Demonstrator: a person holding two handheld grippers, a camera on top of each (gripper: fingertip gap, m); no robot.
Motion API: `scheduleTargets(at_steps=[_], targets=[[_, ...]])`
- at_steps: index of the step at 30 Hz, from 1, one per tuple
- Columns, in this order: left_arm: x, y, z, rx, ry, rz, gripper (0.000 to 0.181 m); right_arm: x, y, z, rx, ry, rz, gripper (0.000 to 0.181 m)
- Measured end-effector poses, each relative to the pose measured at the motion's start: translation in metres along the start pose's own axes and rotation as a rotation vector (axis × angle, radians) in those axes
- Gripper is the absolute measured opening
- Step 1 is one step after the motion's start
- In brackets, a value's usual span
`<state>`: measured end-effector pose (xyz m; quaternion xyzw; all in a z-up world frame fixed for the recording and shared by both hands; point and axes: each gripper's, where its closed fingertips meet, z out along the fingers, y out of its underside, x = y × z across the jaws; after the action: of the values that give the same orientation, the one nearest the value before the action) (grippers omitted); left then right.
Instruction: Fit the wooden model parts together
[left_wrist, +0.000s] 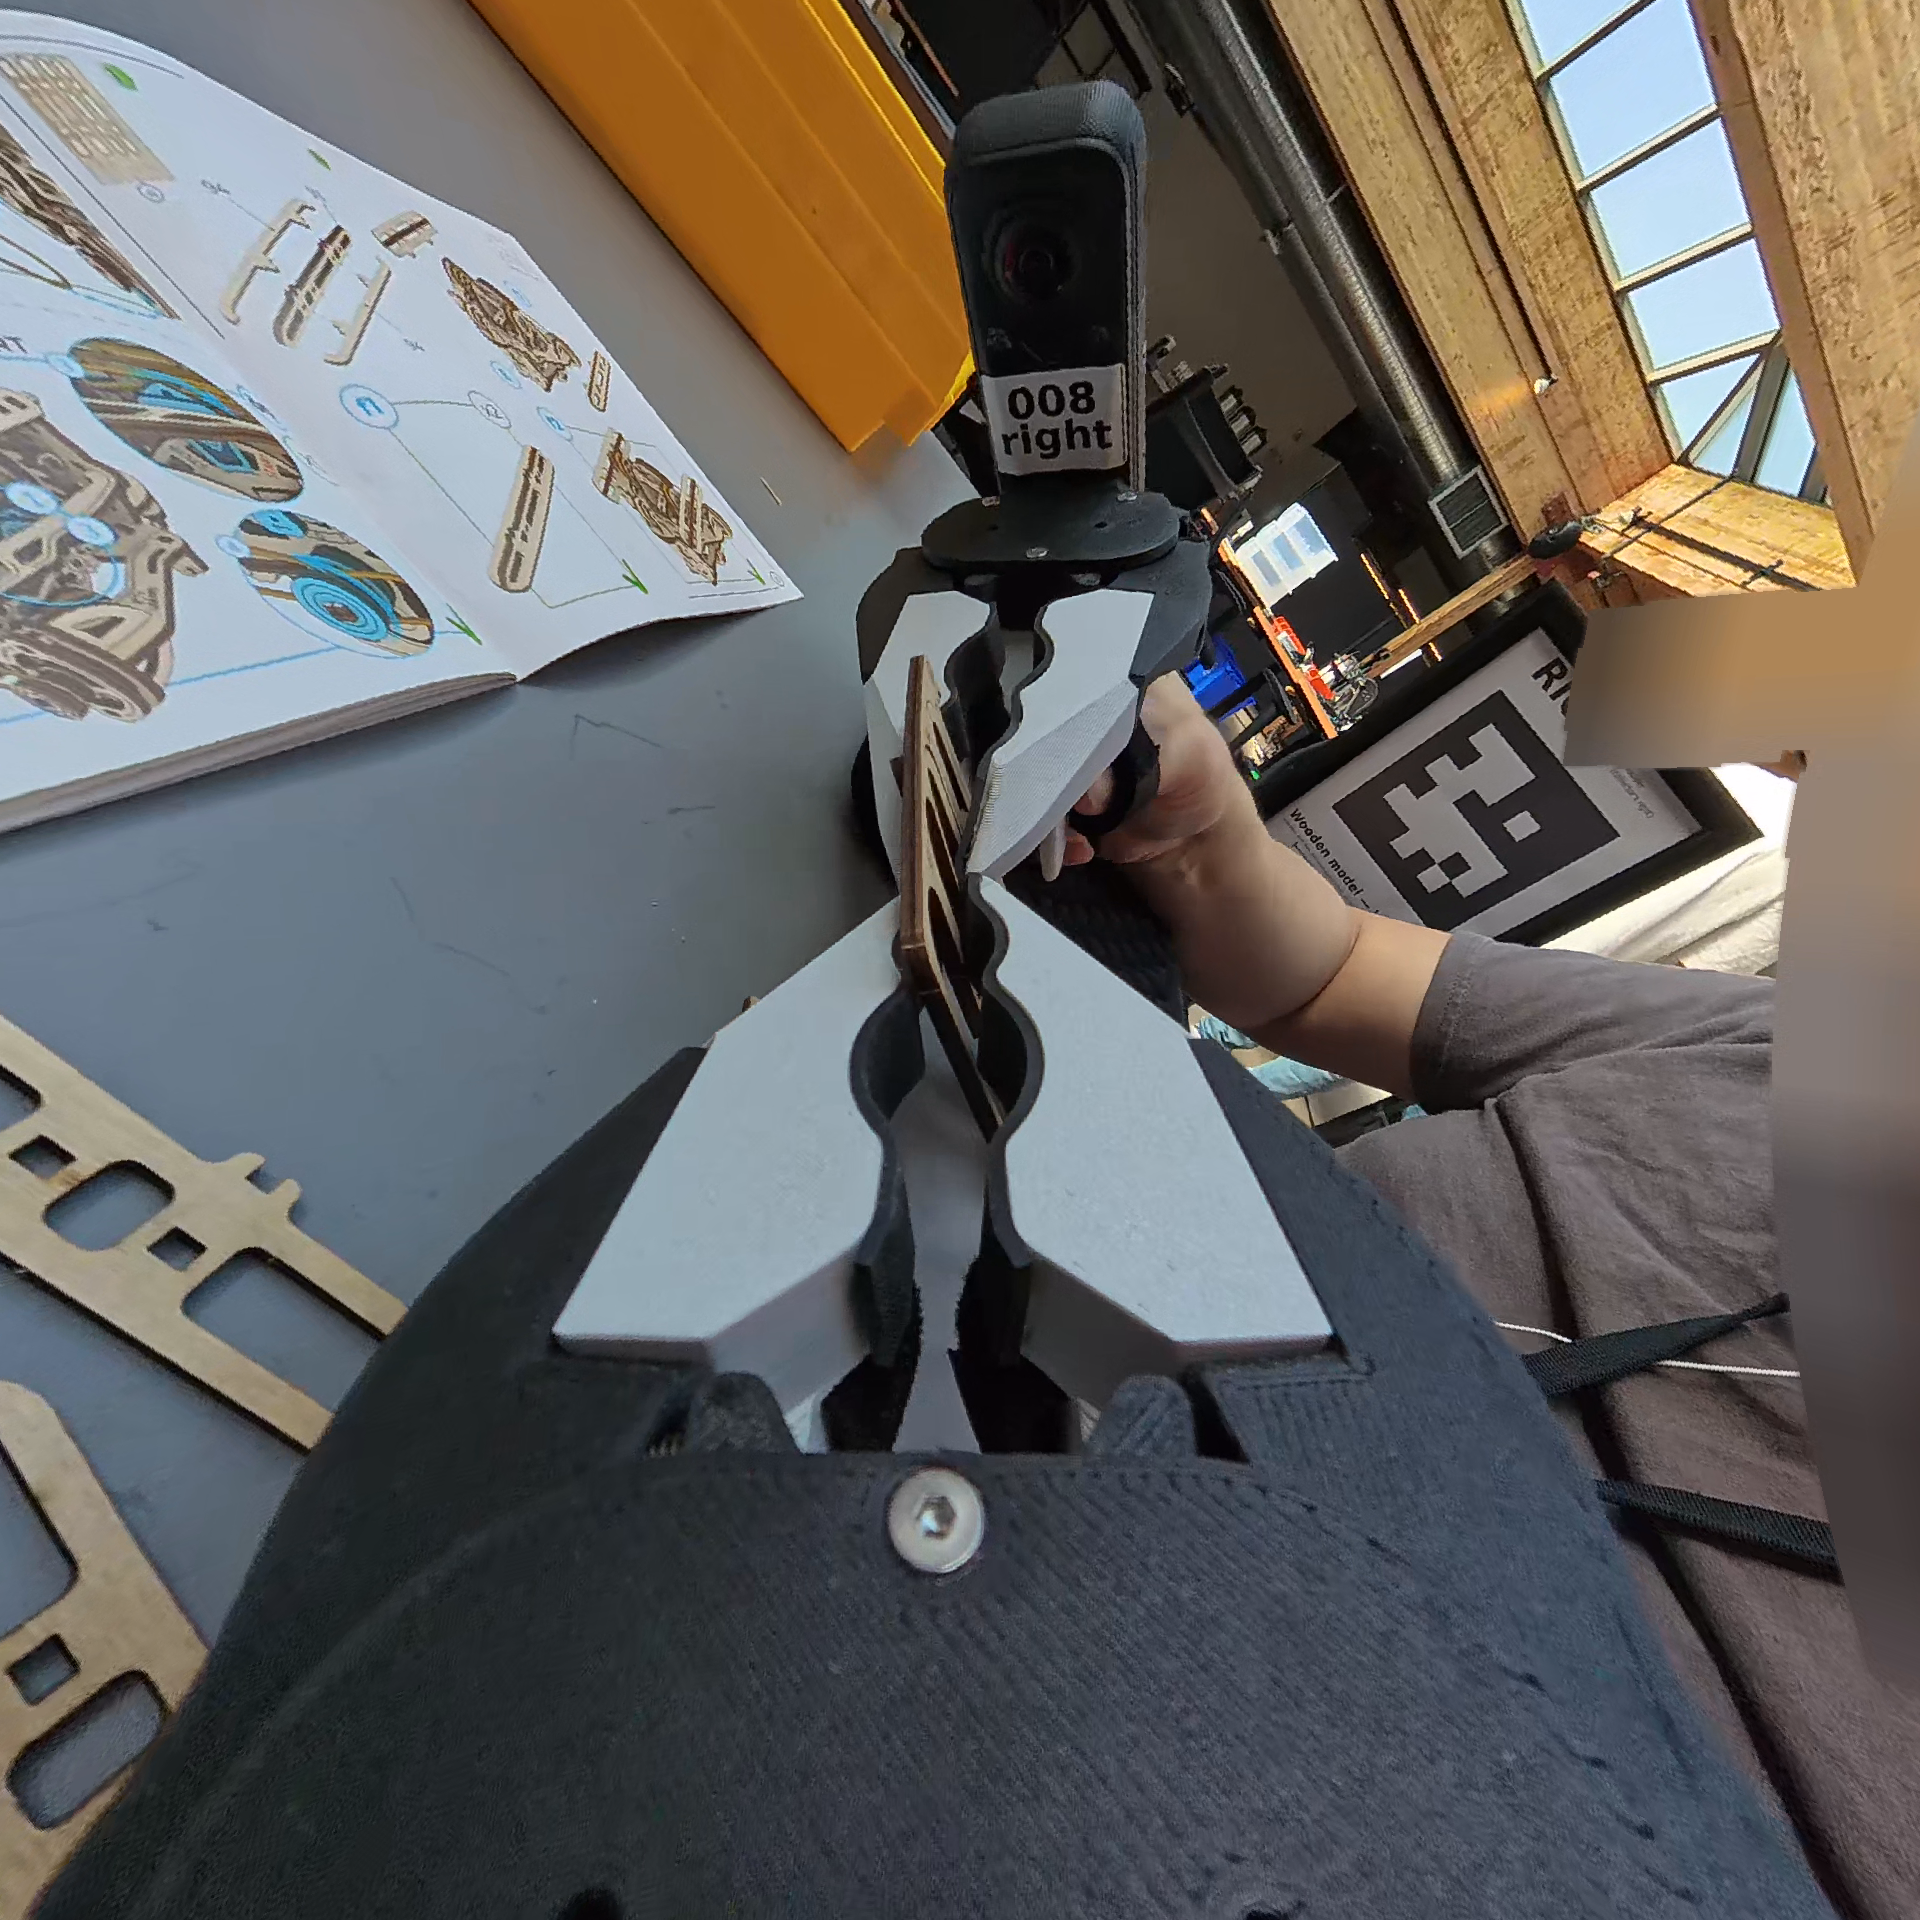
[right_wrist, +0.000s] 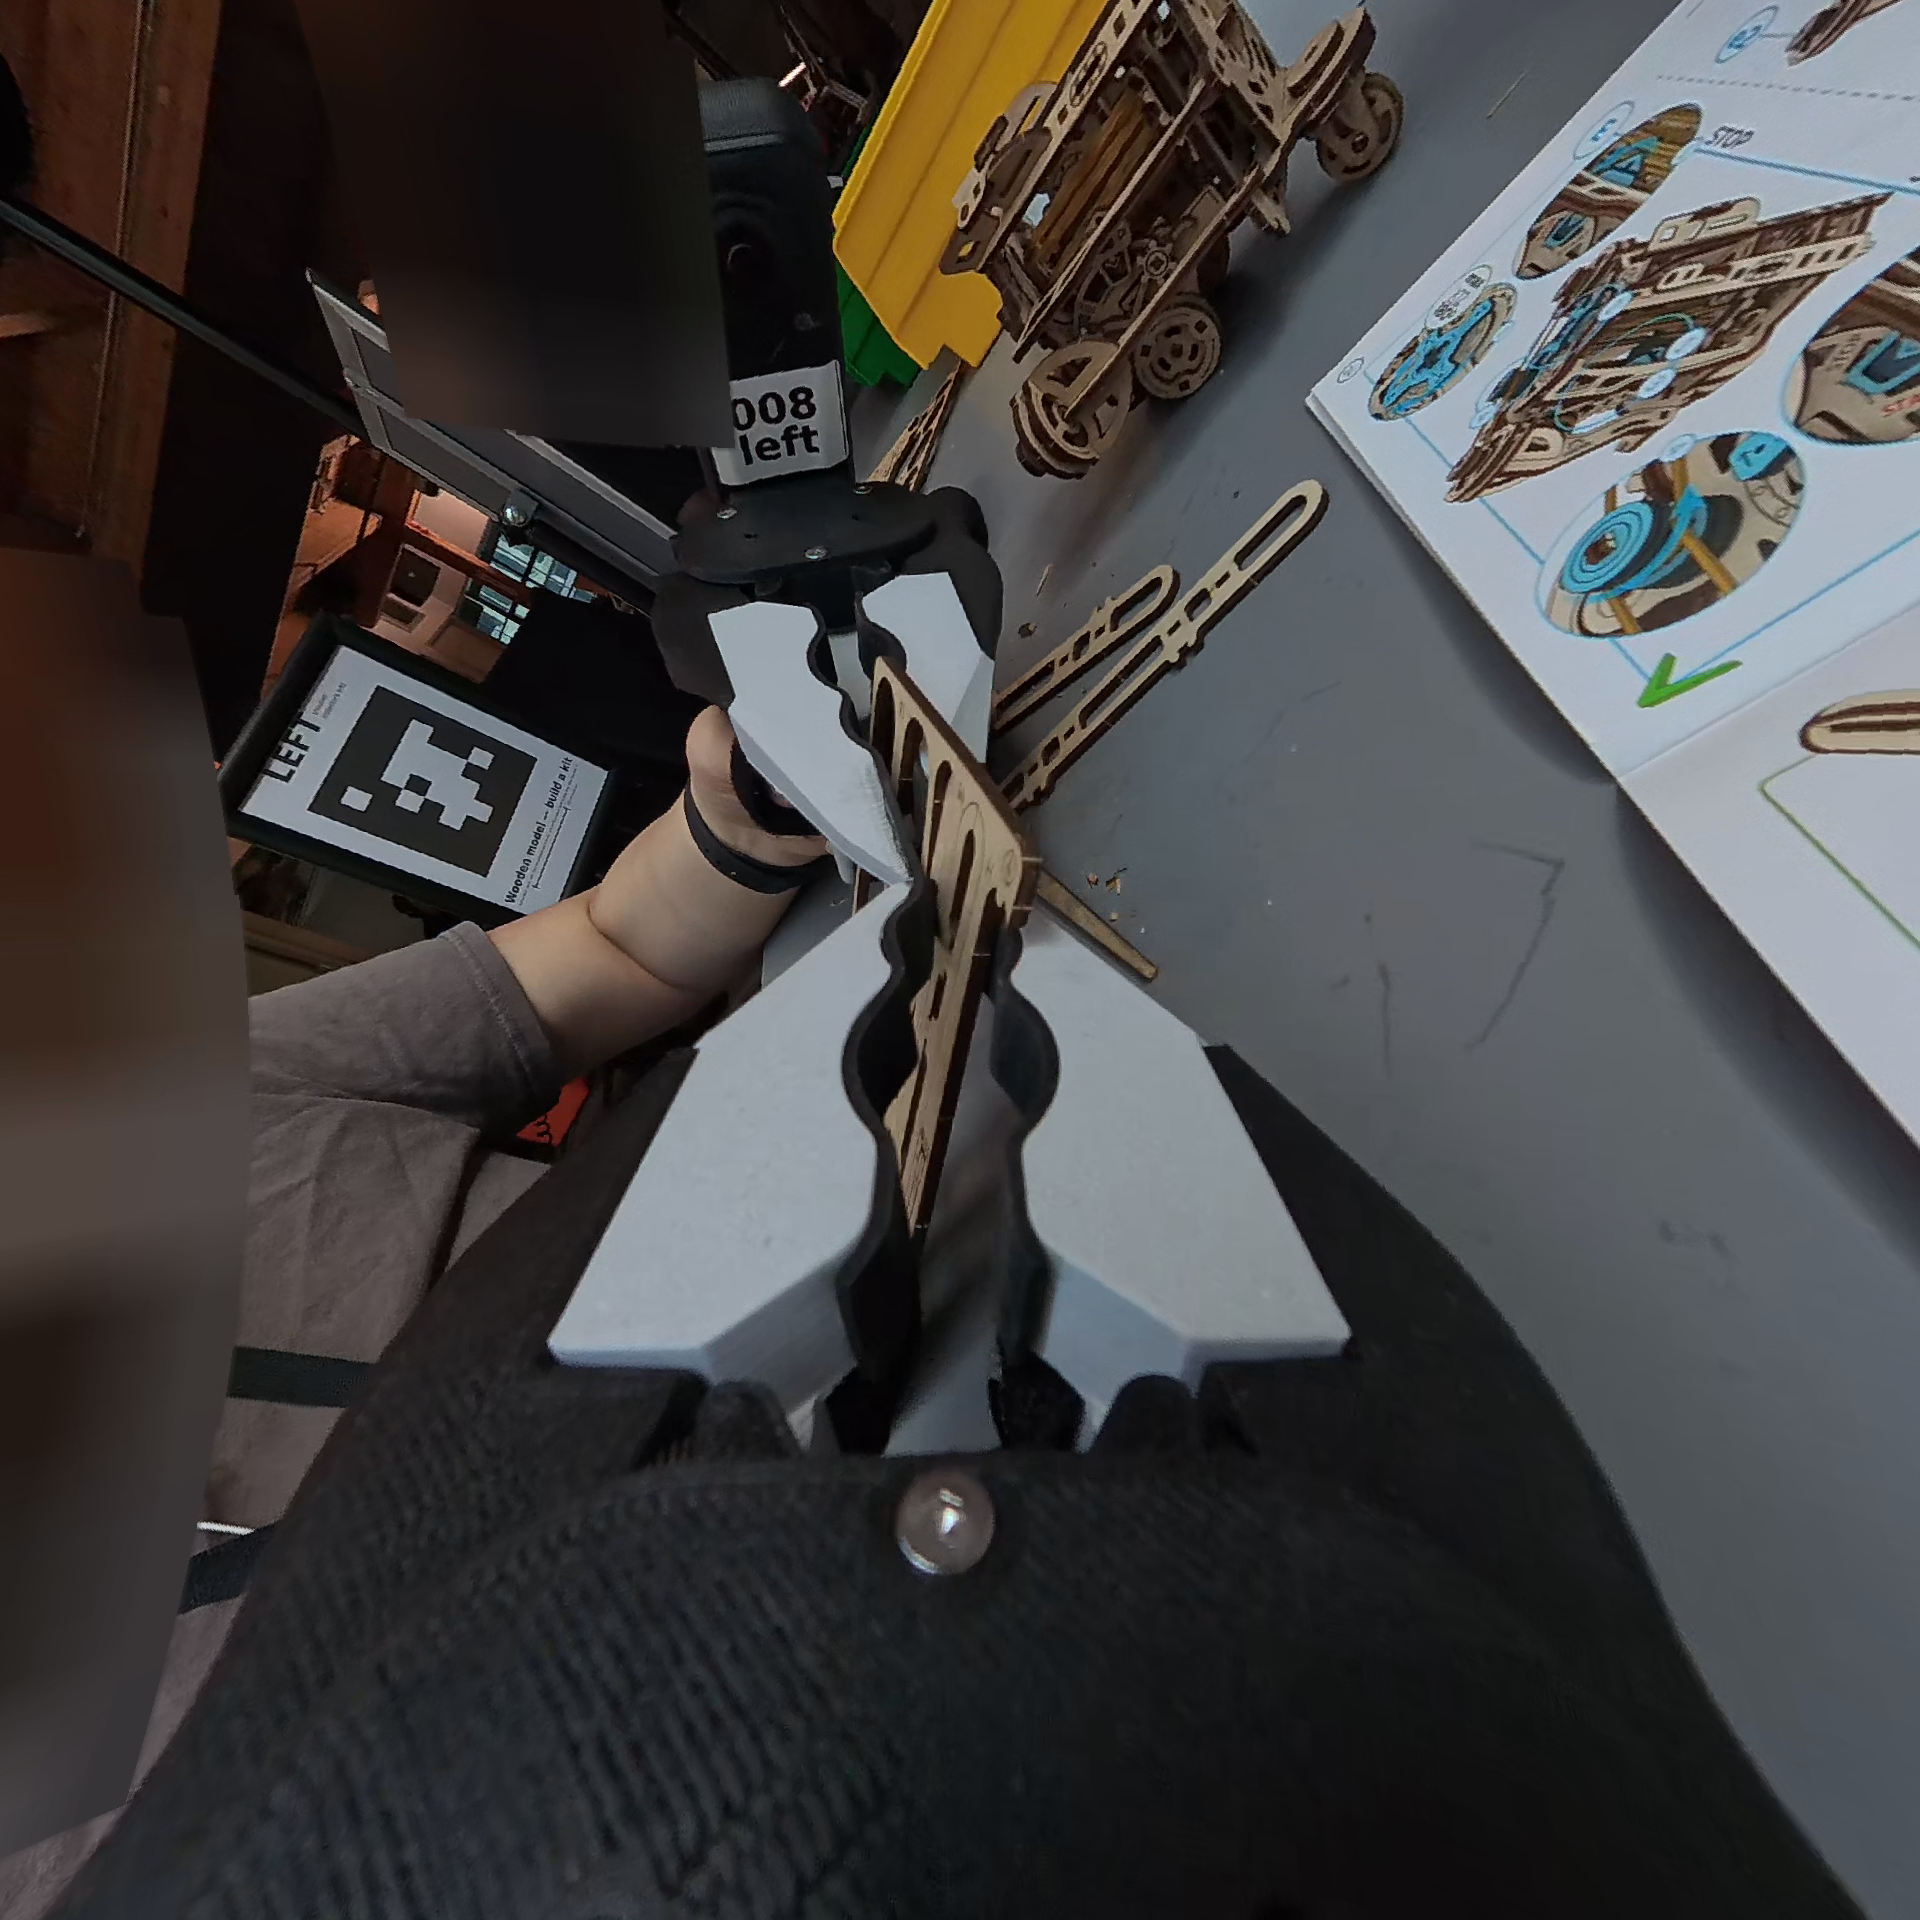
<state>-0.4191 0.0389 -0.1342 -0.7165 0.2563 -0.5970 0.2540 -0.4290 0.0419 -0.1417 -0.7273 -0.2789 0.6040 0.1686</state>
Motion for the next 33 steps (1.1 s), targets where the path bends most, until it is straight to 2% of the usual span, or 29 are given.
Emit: scheduleTargets(at_steps=[5,12,20,33], targets=[[0.003,-0.001,0.001,-0.009,-0.019,0.083,0.002,-0.006,-0.005,-0.003,0.034,-0.029,-0.016,0.006],[0.008,-0.003,0.000,-0.003,0.010,0.105,0.002,-0.010,-0.006,-0.003,0.041,-0.071,0.006,0.003],[0.002,-0.008,-0.003,0.022,0.036,0.058,0.010,-0.010,-0.005,-0.003,0.033,-0.062,-0.013,0.001],[0.008,-0.013,-0.003,0.058,0.080,0.027,0.002,-0.012,-0.007,-0.003,0.039,-0.074,-0.019,0.004]])
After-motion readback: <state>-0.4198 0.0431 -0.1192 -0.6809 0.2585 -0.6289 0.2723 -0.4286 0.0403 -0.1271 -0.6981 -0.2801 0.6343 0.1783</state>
